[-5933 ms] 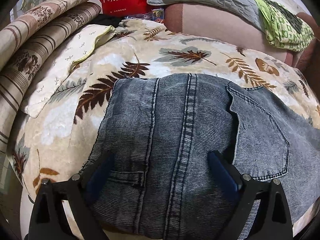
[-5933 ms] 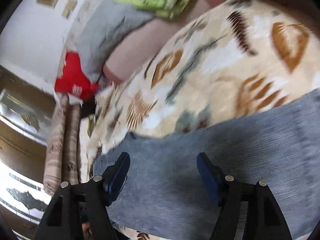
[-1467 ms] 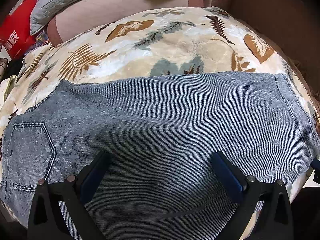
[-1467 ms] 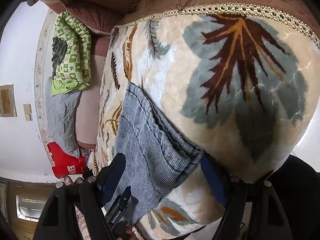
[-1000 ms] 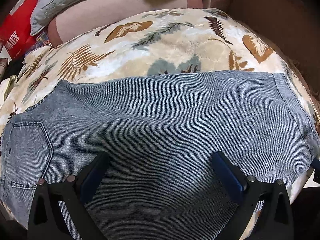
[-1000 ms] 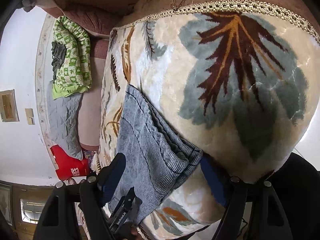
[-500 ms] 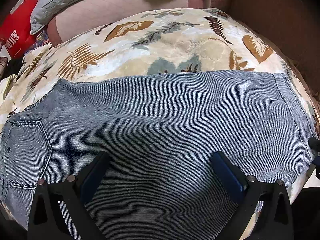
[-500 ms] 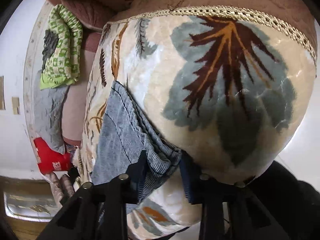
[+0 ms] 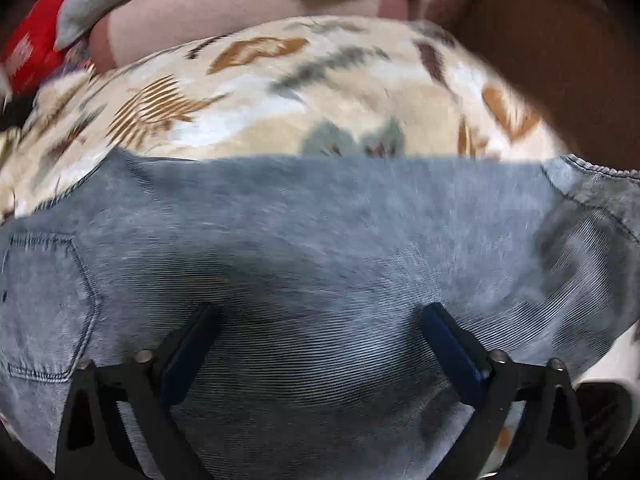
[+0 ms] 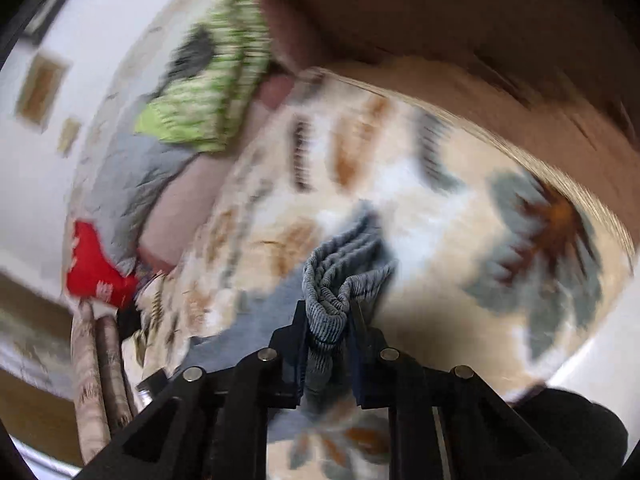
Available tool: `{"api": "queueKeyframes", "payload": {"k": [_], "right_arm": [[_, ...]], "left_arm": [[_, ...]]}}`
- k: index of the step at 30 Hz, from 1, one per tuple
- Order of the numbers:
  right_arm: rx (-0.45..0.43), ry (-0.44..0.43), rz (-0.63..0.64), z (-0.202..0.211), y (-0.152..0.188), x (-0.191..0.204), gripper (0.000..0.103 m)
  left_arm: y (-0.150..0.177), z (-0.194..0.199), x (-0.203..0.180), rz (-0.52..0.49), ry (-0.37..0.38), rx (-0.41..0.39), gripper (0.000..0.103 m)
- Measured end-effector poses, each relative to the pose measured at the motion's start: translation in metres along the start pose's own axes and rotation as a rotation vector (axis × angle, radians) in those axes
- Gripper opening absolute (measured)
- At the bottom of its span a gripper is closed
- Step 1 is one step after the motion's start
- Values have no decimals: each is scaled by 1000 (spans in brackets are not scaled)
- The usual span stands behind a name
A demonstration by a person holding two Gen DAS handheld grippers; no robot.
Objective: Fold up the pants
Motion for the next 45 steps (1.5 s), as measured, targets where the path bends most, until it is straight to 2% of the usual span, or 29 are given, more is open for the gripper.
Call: {"api": "queueKeyframes", "payload": {"k": [2, 3, 4, 7, 9, 12, 13, 14, 15, 16, 17, 18, 19, 20, 23, 25, 26, 27, 29, 32, 35, 36, 39, 41, 43, 45], "right_arm": [[-3, -54, 95, -3, 2, 51, 18], [-1, -72, 131, -6, 5, 70, 18], [8, -108, 209, -12, 16, 106, 18], [75, -203, 349, -37, 62, 174, 18], [147, -239, 433, -60, 107, 200, 18], [325, -239, 436, -116, 178, 194, 24], [409, -224, 445, -139, 202, 182, 29], [501, -186, 430, -158, 225, 165, 30], [541, -199, 379, -165, 238, 152, 30], [487, -251, 349, -159, 232, 152, 31], [490, -265, 333, -152, 227, 151, 33], [501, -278, 306, -144, 222, 149, 48], [495, -292, 284, -137, 215, 149, 69], [442, -303, 251, -123, 198, 147, 74], [327, -326, 175, -96, 163, 129, 76], [322, -332, 100, -96, 154, 109, 75], [340, -317, 66, -98, 156, 94, 75], [350, -311, 43, -98, 157, 88, 75], [344, -338, 1, -96, 159, 76, 75], [328, -372, 0, -89, 158, 75, 75], [303, -398, 31, -79, 146, 78, 75], [290, -406, 35, -76, 143, 79, 75], [263, -422, 43, -74, 136, 84, 75], [255, -432, 30, -69, 133, 80, 75], [247, -437, 23, -66, 130, 79, 75], [233, -440, 17, -63, 127, 76, 76]], "left_arm": [[-10, 23, 30, 85, 26, -51, 95], [-13, 32, 45, 117, 18, -74, 95], [-15, 49, 71, 163, 3, -116, 95], [-10, 77, 128, 237, -54, -176, 95], [4, 92, 168, 302, -97, -197, 95], [27, 98, 211, 367, -148, -181, 95], [35, 97, 220, 382, -161, -166, 95], [40, 96, 222, 389, -164, -153, 95], [43, 94, 221, 390, -158, -141, 95], [44, 93, 219, 385, -149, -134, 95], [43, 92, 212, 373, -141, -135, 95], [40, 92, 206, 366, -136, -137, 95], [33, 94, 194, 349, -110, -150, 95], [25, 96, 184, 332, -87, -162, 95], [7, 99, 149, 267, -18, -183, 95], [6, 95, 134, 256, 25, -159, 95], [7, 92, 130, 264, 52, -136, 95], [14, 85, 124, 292, 111, -89, 95], [28, 73, 120, 362, 184, -6, 95], [46, 63, 116, 438, 249, 72, 93], [47, 72, 104, 459, 302, 79, 80], [45, 78, 99, 457, 317, 72, 79], [41, 79, 83, 441, 334, 74, 79], [47, 65, 85, 461, 298, 113, 79], [55, 55, 85, 494, 304, 149, 79], [57, 51, 83, 492, 287, 158, 57]]}}
Point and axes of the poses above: each gripper's, at about its wrist camera, not at the fingertips, and z roughly against the way its jaws point, x to its left, y to its underside, the point moved 10 cm from there along -z, roughly the way its jaws point, and after that the axes turned 6 degrees about -y, right-handed, at the moved point
